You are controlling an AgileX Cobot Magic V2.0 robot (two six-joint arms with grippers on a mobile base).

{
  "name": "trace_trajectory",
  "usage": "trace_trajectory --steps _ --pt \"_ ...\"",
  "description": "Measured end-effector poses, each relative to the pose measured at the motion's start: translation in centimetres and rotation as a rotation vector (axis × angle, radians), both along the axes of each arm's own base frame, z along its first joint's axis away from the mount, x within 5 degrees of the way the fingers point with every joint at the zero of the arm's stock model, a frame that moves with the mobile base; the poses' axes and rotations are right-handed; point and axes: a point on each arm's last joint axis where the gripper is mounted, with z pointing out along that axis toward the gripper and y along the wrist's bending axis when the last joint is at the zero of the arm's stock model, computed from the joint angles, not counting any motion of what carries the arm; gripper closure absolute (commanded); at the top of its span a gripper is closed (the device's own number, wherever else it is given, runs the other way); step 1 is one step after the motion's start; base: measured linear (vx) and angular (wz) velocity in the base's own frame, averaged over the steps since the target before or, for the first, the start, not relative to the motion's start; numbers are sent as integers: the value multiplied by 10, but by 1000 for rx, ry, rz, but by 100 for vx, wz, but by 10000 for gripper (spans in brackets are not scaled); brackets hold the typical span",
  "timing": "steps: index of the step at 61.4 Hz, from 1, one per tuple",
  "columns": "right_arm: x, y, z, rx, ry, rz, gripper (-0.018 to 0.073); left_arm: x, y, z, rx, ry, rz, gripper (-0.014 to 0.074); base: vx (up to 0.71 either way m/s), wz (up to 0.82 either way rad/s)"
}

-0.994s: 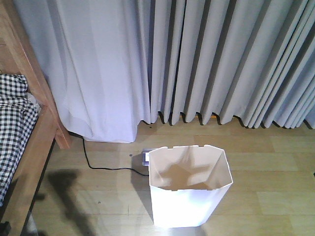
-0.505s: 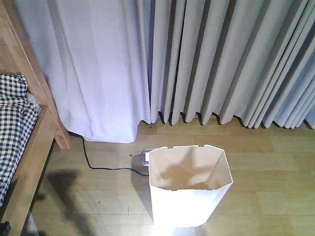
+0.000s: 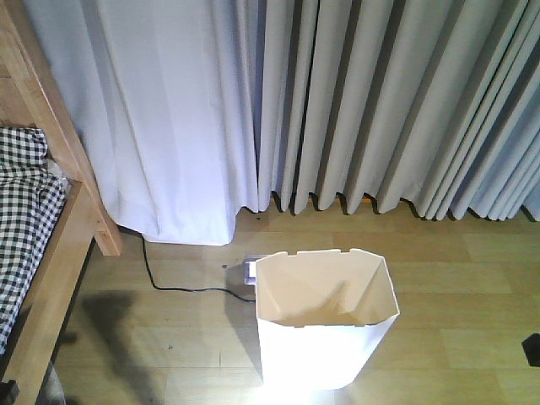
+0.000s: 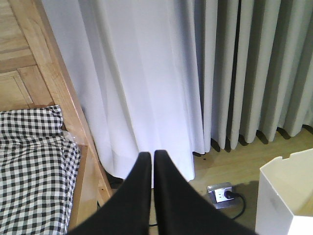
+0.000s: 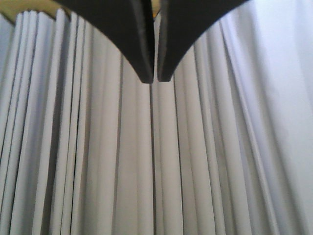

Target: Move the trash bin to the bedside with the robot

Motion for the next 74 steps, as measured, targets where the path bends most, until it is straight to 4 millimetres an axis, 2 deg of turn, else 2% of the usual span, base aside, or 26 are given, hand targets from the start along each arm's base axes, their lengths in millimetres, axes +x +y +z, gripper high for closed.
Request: trace_trajectory --steps 16,34,74 --pt "0 4 -1 -37 8 72 567 0 0 0 0 0 0 603 0 0" --pt "0 4 4 -48 -45 68 567 0 0 0 0 0 0 603 0 0" --pt "0 4 4 -47 -48 67 567 0 0 0 0 0 0 603 0 0"
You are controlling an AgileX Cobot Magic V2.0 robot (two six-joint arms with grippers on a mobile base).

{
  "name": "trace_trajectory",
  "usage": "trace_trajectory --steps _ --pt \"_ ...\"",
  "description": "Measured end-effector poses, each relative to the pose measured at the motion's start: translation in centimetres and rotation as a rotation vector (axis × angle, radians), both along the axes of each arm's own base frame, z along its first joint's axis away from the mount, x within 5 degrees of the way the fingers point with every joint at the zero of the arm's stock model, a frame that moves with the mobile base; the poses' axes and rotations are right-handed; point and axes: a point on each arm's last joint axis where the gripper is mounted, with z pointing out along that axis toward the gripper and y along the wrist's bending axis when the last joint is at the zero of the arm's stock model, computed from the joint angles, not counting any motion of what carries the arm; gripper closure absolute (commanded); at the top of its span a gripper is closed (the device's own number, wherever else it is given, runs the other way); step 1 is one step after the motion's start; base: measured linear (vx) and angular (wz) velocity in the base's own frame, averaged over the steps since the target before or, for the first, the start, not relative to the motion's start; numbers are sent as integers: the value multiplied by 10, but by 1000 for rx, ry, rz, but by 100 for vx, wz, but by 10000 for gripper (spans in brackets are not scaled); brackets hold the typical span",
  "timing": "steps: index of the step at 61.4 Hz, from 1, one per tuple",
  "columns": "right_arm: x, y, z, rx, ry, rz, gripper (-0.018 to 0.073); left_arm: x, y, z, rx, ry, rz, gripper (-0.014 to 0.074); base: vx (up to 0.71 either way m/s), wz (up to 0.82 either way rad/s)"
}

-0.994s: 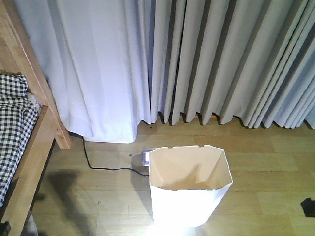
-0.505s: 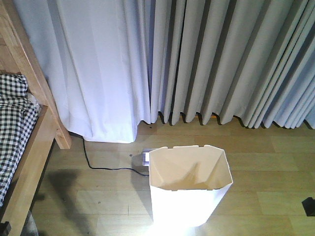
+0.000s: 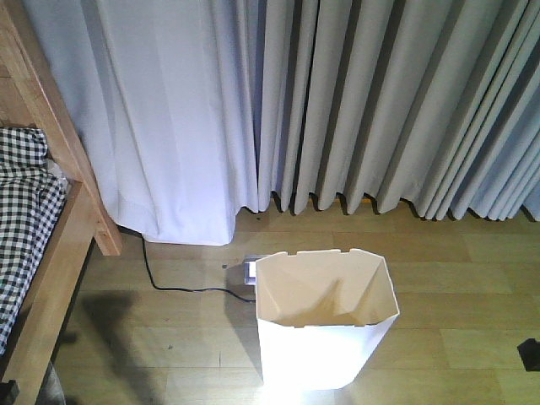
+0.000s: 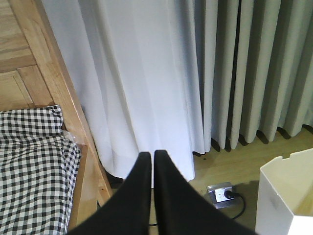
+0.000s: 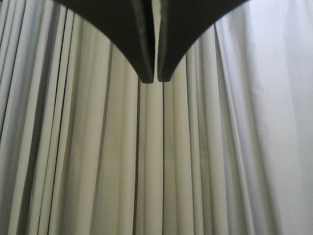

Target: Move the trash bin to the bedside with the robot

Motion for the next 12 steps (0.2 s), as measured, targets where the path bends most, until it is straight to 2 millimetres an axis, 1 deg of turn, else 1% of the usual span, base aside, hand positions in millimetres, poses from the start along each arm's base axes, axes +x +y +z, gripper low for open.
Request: trace_trajectory --steps 12 --pt "0 0 0 0 1 0 567 0 0 0 0 0 0 603 0 0"
